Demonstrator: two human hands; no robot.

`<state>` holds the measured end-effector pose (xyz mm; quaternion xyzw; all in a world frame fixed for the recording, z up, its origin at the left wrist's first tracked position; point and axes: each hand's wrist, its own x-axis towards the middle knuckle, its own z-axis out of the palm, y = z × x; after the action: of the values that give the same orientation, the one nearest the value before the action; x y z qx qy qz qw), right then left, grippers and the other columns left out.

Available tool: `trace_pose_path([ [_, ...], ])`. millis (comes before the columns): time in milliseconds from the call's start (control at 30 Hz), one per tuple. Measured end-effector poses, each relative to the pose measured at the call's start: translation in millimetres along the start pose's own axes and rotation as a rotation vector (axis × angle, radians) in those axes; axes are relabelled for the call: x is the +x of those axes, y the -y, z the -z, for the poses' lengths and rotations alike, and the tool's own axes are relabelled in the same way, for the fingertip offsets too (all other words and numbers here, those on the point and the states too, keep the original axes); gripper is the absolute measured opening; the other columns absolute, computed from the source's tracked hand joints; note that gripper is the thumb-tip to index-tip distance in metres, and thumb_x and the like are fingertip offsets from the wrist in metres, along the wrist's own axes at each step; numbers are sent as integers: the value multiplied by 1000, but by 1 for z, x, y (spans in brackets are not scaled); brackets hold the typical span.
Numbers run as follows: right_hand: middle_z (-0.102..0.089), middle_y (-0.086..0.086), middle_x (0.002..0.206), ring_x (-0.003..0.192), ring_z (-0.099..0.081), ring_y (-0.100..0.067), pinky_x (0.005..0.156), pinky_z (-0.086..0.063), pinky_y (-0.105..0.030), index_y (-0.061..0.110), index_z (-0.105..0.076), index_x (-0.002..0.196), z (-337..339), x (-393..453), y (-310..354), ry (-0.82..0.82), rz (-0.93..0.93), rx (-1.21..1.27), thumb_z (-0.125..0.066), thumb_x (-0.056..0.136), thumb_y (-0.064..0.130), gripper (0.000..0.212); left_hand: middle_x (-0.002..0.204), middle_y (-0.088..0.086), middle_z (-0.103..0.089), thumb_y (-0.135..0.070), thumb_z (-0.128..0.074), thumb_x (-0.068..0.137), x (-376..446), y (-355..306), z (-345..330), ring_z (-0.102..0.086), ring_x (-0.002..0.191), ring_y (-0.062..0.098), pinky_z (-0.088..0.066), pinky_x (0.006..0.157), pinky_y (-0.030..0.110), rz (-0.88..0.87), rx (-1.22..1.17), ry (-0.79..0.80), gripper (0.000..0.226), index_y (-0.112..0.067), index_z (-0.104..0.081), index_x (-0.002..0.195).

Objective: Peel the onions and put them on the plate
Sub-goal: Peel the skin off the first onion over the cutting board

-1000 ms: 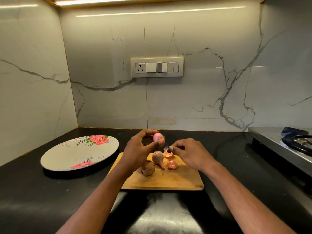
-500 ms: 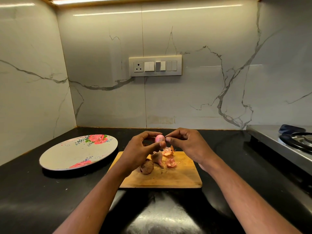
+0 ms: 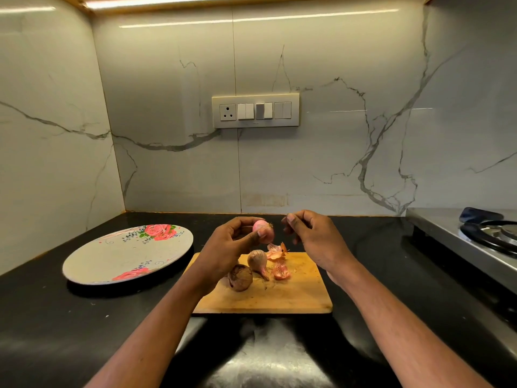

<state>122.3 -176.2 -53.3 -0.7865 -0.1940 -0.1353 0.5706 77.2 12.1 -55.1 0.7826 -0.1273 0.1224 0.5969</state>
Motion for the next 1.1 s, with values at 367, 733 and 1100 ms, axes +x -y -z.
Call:
trace_pose_path([
  [367, -74, 9, 105, 101, -69, -9, 91, -57, -33, 32, -66, 116, -6, -4, 1, 238, 82, 37, -80, 83, 33, 36, 105, 1, -73, -50, -68, 77, 5, 8, 5, -71, 95, 12, -56, 80, 25, 80, -68, -88, 53, -14, -65, 116],
  [733, -74, -1, 103, 97, -71, -12, 70, -55, -17, 20, -71, 112, -5, -6, 6, 151, 35, 243, -67, 94, 27, 20, 105, 12, -72, -37, -68, 82, 5, 5, 3, -72, 89, 19, -56, 79, 30, 113, -291, -28, 46, -11, -59, 119],
  [1100, -77, 5, 94, 92, -72, -8, 86, -60, -31, 20, -77, 97, -11, -7, 4, 30, 211, 123, -79, 83, 19, 15, 104, 7, -74, -35, -69, 80, 4, 2, 3, -71, 91, 16, -57, 81, 28, 121, -327, 2, 50, -12, -61, 124],
])
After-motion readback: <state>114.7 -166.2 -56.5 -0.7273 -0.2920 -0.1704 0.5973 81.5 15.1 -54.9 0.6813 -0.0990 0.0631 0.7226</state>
